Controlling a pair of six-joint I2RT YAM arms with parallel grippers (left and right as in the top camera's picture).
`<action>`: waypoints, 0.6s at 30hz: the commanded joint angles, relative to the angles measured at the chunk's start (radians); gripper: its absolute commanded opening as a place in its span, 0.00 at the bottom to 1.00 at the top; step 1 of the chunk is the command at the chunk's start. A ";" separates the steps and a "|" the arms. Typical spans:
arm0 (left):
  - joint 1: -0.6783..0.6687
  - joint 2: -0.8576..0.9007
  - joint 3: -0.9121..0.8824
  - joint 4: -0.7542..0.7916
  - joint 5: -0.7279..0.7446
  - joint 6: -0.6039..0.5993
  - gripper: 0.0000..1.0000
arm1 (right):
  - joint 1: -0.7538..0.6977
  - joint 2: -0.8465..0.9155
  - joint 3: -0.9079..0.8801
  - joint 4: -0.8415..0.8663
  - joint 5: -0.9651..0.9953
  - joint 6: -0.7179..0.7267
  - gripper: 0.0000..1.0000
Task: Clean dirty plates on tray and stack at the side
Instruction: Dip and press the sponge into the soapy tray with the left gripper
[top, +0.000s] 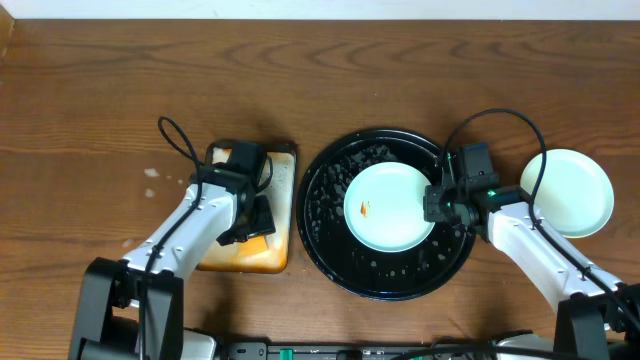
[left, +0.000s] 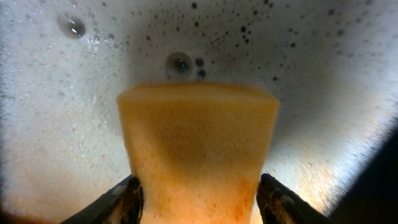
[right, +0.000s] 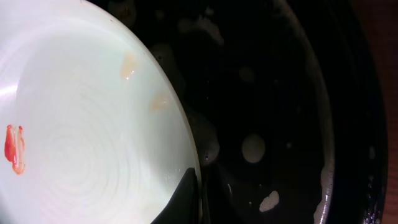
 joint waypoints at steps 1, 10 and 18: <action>0.001 0.001 -0.033 0.010 -0.013 0.006 0.57 | 0.003 -0.002 0.016 -0.002 0.013 -0.010 0.01; 0.001 0.001 -0.038 0.029 -0.014 0.006 0.24 | 0.003 -0.002 0.016 -0.002 0.013 -0.010 0.01; 0.001 0.001 -0.038 0.078 -0.014 0.008 0.08 | 0.003 -0.002 0.016 -0.001 0.013 -0.010 0.01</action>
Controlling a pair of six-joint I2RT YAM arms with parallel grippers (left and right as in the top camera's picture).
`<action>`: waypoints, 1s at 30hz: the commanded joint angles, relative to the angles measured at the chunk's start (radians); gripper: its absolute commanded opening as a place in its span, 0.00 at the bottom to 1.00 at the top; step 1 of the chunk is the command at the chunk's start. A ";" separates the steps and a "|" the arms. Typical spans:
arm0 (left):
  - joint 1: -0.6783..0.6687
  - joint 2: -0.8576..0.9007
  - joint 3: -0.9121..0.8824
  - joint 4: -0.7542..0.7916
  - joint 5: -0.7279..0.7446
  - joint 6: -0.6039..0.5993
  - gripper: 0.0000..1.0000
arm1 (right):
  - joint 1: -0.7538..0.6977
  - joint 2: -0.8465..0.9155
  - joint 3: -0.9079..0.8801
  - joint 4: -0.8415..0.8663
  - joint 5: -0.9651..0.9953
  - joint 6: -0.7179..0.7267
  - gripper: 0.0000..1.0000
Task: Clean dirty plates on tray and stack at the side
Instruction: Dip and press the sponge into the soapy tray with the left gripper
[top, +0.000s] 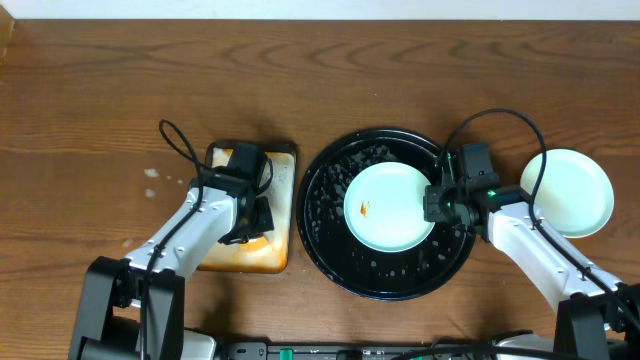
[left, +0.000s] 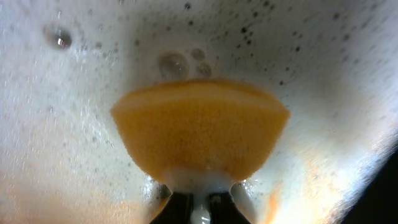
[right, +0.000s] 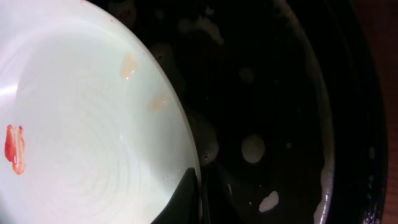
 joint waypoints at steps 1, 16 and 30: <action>0.001 0.001 -0.010 0.018 -0.011 0.018 0.07 | 0.003 -0.002 0.016 -0.002 0.013 -0.010 0.01; 0.001 0.051 -0.026 0.121 -0.012 0.179 0.07 | 0.003 -0.002 0.016 -0.004 0.013 -0.010 0.01; 0.001 0.016 0.225 -0.155 0.067 0.179 0.07 | 0.003 -0.002 0.016 -0.002 0.013 -0.011 0.01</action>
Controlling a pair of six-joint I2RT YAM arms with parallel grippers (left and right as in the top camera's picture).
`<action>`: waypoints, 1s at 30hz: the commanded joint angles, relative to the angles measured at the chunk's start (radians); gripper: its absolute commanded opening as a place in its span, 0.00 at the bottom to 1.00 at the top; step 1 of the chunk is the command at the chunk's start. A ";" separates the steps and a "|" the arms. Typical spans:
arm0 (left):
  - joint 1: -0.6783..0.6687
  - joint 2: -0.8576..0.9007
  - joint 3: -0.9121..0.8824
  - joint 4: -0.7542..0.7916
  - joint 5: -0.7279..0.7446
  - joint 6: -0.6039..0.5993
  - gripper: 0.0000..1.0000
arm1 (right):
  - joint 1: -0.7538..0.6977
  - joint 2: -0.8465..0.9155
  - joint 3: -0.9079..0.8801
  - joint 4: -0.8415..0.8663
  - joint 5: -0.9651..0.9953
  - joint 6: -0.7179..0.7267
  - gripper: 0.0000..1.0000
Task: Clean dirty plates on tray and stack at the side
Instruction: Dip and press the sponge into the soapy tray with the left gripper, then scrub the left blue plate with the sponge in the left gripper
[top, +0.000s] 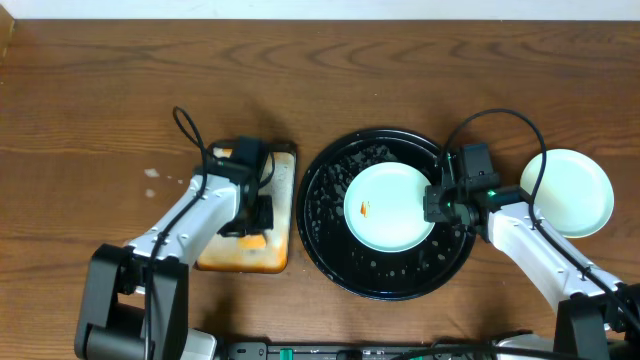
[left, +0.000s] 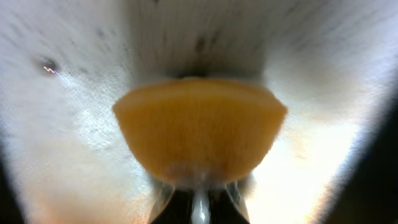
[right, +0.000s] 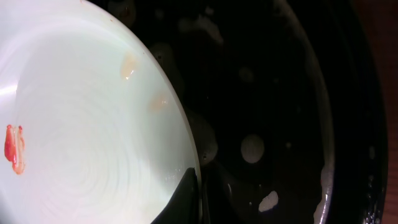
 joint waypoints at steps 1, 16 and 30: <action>0.001 -0.039 0.127 -0.029 0.084 0.017 0.07 | 0.003 -0.002 0.016 0.000 0.013 -0.010 0.01; -0.203 -0.035 0.198 0.253 0.361 -0.120 0.08 | 0.003 -0.002 0.016 0.000 0.013 -0.010 0.01; -0.422 0.180 0.198 0.442 0.381 -0.273 0.07 | 0.003 -0.002 0.016 -0.005 0.013 -0.010 0.01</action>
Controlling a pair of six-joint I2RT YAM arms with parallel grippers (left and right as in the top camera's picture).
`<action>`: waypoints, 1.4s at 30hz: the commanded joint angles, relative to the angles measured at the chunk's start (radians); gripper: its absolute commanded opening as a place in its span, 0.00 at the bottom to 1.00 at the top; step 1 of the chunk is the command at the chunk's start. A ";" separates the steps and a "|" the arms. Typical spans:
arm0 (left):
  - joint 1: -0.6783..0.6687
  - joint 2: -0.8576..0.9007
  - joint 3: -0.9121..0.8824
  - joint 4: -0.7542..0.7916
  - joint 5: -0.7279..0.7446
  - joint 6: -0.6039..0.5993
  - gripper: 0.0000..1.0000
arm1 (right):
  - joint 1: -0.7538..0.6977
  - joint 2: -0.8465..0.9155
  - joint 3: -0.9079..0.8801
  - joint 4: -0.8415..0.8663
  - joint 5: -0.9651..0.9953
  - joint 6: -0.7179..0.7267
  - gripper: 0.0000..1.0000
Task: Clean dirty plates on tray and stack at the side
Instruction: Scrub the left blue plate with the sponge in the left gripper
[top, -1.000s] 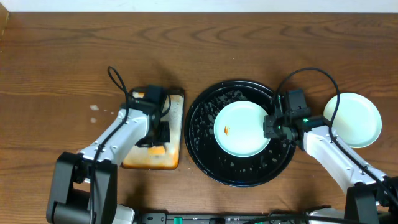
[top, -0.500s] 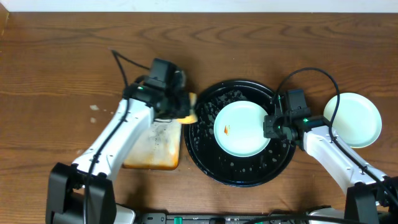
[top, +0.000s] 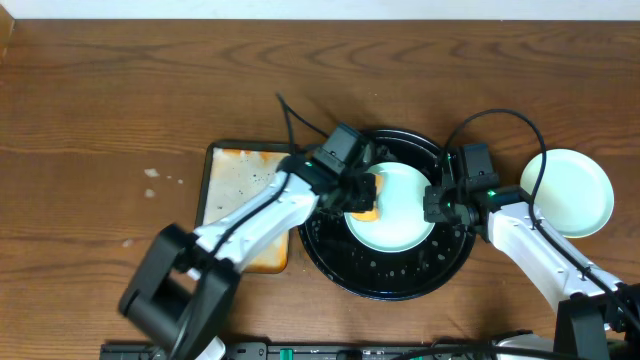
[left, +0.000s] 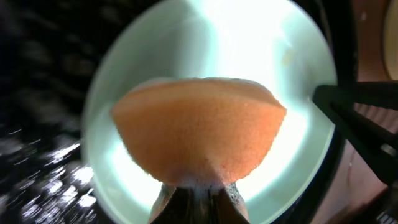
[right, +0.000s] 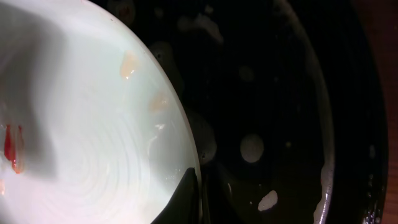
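Note:
A pale dirty plate (top: 395, 208) lies in the round black tray (top: 325, 235); a red smear (right: 12, 149) marks its left part. My left gripper (top: 357, 197) is shut on an orange sponge (left: 198, 138), held over the plate's left side above the smear. My right gripper (right: 200, 186) is shut on the plate's right rim (top: 432, 205). A clean pale plate (top: 578, 192) rests on the table to the right.
A soapy rectangular pan (top: 238, 205) with foam and orange residue stands left of the tray. Suds and water drops spot the tray's black floor (right: 255, 146). Brown wooden table (top: 100, 90) lies all around.
My left gripper has moved with the sponge from the soapy pan to over the plate's left side in the tray. The right gripper still grips the plate's rim.
My left gripper stood open around the sponge in the foamy pan, then shut on it, squeezing it. It stayed in the pan with the sponge, and now holds it over the dirty plate. The right gripper held the plate's rim all along.

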 joint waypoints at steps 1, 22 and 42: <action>-0.030 0.042 0.014 0.044 0.064 -0.048 0.07 | 0.003 -0.002 0.016 -0.004 0.013 -0.010 0.01; -0.091 0.219 0.015 0.086 -0.092 0.022 0.07 | 0.003 -0.002 0.016 -0.014 0.010 -0.010 0.01; -0.095 0.240 0.078 -0.083 -0.361 0.070 0.07 | 0.003 0.002 0.005 -0.017 0.010 -0.011 0.01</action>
